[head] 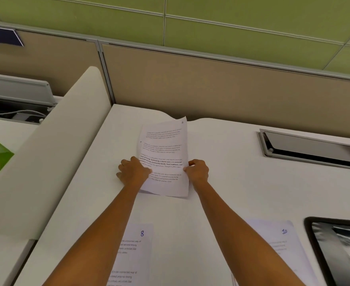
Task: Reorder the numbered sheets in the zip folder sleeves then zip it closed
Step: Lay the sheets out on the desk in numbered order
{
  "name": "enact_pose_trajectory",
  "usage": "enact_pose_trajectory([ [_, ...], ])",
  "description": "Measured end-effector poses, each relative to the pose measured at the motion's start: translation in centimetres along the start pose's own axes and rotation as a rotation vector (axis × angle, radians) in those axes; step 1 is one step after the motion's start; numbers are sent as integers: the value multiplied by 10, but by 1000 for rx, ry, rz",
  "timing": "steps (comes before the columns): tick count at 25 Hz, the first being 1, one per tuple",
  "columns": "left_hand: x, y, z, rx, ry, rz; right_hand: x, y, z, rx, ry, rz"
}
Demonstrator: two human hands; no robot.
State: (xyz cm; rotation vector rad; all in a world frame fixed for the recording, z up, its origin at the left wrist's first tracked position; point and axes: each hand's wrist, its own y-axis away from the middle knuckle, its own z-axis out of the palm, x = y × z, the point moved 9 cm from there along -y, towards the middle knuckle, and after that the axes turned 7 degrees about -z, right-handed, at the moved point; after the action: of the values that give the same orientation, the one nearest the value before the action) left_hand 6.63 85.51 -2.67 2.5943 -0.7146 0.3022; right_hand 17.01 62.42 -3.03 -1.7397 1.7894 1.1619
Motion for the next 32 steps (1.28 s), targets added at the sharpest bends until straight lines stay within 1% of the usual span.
enact_pose_trajectory([
  [3, 38, 14, 18, -41, -30, 92, 20, -10, -42, 67, 12, 36],
  [8, 94, 46, 48, -83, -153, 274, 51, -25, -103, 158, 89, 67],
  [12, 118, 62, 63, -44, -239, 390, 69, -35, -131, 196, 132, 76],
  [17, 131, 68, 71, -25, -273, 420, 77, -47, -144, 195, 173, 43],
  [22, 138, 67, 74, -3, -293, 425, 81, -59, -158, 121, 148, 25],
  [28, 136, 80, 76, 36, -230, 463, 105, -53, -228, 148, 38, 117],
  [30, 131, 90, 79, 57, -199, 482, 122, -40, -254, 156, 32, 165],
  [32, 129, 104, 87, 63, -153, 521, 143, -22, -269, 121, 67, 230],
])
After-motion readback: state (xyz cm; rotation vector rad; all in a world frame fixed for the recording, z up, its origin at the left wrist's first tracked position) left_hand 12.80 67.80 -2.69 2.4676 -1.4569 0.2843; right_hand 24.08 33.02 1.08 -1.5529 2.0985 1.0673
